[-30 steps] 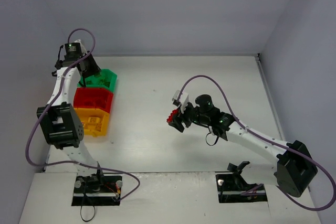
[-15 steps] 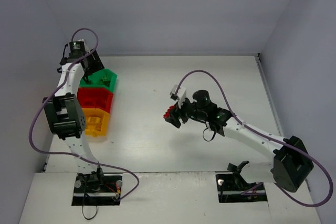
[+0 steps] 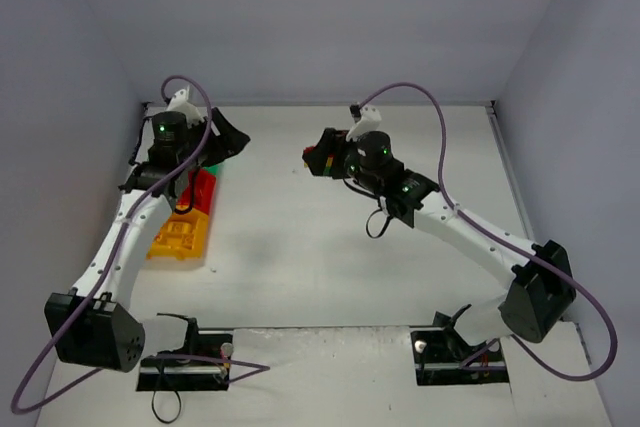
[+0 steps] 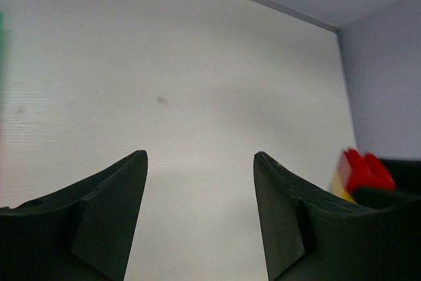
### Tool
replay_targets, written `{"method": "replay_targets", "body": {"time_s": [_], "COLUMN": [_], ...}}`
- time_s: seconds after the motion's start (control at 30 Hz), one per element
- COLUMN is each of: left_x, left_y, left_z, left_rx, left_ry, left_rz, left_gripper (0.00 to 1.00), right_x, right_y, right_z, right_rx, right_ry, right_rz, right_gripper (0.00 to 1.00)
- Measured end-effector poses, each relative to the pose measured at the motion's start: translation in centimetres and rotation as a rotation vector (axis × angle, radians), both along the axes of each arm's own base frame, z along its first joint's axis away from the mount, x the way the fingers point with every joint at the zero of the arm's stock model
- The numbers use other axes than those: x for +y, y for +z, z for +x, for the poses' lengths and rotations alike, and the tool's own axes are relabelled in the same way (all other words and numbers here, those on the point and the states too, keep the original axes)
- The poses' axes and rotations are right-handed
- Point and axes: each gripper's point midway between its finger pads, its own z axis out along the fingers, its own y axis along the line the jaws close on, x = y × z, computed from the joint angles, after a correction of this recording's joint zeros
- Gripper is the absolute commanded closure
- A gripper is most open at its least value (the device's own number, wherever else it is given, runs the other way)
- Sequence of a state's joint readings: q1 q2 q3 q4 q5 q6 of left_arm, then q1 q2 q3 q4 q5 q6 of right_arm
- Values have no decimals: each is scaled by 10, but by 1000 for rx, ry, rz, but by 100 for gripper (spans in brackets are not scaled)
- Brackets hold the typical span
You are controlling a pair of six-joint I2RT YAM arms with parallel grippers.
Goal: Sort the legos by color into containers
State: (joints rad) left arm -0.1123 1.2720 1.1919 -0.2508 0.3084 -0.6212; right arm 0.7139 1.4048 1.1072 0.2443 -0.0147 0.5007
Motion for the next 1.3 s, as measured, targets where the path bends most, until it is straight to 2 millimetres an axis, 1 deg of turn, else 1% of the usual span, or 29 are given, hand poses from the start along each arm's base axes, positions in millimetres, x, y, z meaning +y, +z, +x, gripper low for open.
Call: {"method": "replay_targets", "body": {"time_s": [0.07, 0.13, 0.2, 0.27, 0.47, 0.57, 0.67, 0.83, 1.03, 1.17, 1.3], "left_x": [-29, -50, -65, -76, -108, -118, -126, -134, -141, -148, -152], "left_y": [7, 9, 9, 11, 31, 36, 36, 36, 26, 16, 15], "left_z": [-17, -32, -43, -48, -55, -56, -55, -55, -52, -50, -50], "left_rx": [-37, -63, -83, -101, -192, -217, -225, -232, -215, -196, -201], "left_ry": [-61, -100, -119, -129, -167, -178, -189, -203, -219, -233, -245], "left_rz": [-47, -89, -116, -133, -165, -174, -176, -179, -170, -156, -153], "left_gripper": [41, 41, 41, 41, 41, 41, 41, 41, 42, 45, 52], "right_x": [6, 11, 16, 19, 28, 29, 29, 27, 27, 27, 28], "right_y": [14, 24, 29, 32, 32, 33, 34, 36, 37, 37, 37], "right_z": [11, 18, 22, 24, 22, 22, 23, 25, 26, 26, 25], "right_rx": [48, 93, 143, 189, 307, 333, 345, 357, 373, 381, 386], "right_ry": [-66, -114, -153, -184, -250, -277, -298, -327, -335, -340, -342], "right_rz": [86, 171, 242, 302, 439, 481, 507, 540, 565, 574, 580], "right_gripper": [100, 100, 100, 100, 100, 100, 100, 100, 100, 100, 100]}}
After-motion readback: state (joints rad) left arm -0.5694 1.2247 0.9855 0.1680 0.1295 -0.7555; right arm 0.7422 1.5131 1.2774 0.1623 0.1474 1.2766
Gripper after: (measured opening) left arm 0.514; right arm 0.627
